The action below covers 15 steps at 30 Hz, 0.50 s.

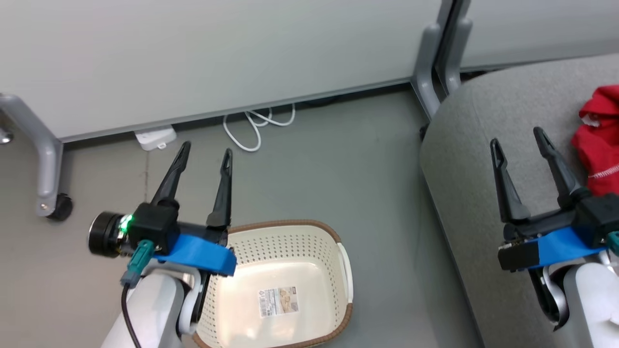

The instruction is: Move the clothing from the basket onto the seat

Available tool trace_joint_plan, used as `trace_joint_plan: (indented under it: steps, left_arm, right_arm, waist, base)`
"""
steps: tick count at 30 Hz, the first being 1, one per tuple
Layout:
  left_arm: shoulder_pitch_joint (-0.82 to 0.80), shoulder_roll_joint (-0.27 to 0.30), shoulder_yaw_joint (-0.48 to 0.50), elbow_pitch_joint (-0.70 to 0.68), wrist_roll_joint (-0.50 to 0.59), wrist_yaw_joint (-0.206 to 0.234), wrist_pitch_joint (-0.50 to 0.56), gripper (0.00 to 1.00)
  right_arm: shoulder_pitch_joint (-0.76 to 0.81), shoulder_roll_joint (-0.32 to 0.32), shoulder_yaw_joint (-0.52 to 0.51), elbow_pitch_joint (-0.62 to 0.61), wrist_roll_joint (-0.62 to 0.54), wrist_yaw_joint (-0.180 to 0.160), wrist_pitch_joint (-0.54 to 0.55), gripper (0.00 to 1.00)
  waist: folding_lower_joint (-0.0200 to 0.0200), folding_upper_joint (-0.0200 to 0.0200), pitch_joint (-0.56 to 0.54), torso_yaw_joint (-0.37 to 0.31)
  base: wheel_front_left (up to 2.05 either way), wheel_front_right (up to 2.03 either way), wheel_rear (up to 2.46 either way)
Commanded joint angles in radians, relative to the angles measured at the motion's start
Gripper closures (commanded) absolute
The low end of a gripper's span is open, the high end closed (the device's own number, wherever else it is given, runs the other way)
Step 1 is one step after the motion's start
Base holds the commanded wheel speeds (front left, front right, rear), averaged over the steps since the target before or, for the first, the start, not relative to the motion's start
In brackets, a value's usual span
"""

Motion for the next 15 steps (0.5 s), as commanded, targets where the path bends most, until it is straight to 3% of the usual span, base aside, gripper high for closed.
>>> trace_joint_plan:
  steps: [1, 15]
  left_arm:
    - [0.030, -0.011, 0.027, -0.010, 0.012, -0.006, -0.004, 0.00]
    - [0.231, -0.078, 0.222, -0.036, 0.109, -0.080, -0.005, 0.00]
  right_arm:
    - [0.030, 0.007, -0.003, -0.007, 0.005, 0.000, -0.001, 0.00]
    - [0.194, 0.076, -0.025, -0.007, 0.039, 0.000, -0.001, 0.00]
  waist:
    - [0.0001, 0.0000, -0.038, 0.035]
    - [0.0001, 0.0000, -0.139, 0.086]
  base:
    - [0.00, 0.00, 0.00]
    - [0.00, 0.00, 0.00]
